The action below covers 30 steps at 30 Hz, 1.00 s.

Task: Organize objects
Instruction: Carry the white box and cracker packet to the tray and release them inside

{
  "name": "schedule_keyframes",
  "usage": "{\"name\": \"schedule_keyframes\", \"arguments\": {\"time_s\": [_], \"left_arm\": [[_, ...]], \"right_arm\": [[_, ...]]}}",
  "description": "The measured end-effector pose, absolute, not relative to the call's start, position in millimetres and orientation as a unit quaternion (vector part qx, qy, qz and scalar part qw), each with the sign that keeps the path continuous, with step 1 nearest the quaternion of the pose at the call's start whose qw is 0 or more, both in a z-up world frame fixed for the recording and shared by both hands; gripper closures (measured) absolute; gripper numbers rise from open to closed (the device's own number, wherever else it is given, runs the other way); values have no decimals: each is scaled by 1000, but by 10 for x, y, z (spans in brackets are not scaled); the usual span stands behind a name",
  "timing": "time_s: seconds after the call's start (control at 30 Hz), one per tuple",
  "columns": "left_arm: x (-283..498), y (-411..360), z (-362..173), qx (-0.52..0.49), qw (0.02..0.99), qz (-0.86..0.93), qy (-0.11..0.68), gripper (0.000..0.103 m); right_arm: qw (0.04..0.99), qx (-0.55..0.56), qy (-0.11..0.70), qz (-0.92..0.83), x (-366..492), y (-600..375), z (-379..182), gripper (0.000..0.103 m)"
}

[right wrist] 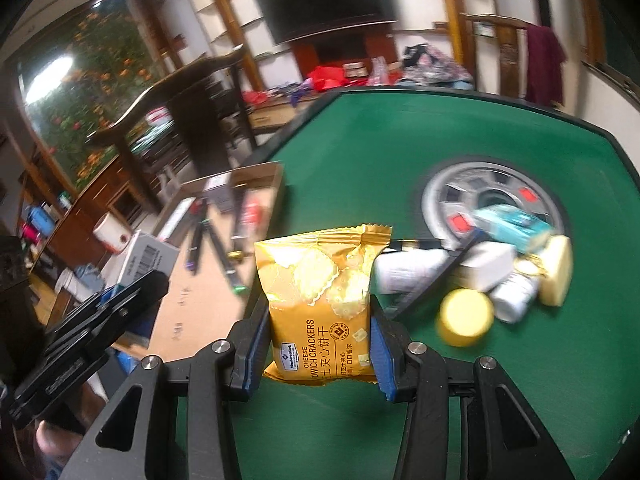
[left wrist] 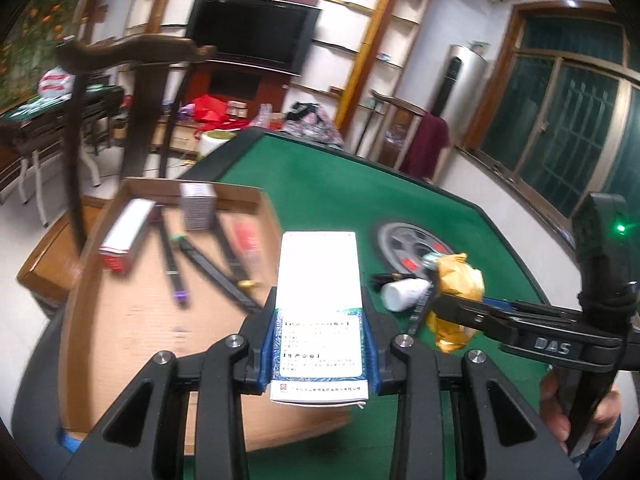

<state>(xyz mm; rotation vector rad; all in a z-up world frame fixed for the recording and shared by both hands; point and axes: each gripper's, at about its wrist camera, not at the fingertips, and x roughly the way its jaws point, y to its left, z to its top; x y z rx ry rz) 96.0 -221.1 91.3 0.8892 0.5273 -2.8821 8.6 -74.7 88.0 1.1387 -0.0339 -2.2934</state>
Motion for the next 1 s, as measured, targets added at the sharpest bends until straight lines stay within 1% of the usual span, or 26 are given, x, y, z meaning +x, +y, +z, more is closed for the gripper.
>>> {"name": "schedule_keyframes", "arguments": {"time_s": [0.17,0.37,0.57,1.0], "left_arm": [[1112,-2673,799,302,86,-929,197,69],[1128,-3029,561,337,121,-908,216,69],[1083,-3164,416,366,143,-895,213,69],[1018,-3323,333,401,173,-876,203,69]], "right_arm": [[328,448,9,-832,118,-1225,855,54],[355,494,27,-793,69,-1777,645,54],[357,538,13,-764,-118,-2126,400,54],[352,570,6,-742,-434,-2728,261,54]]}}
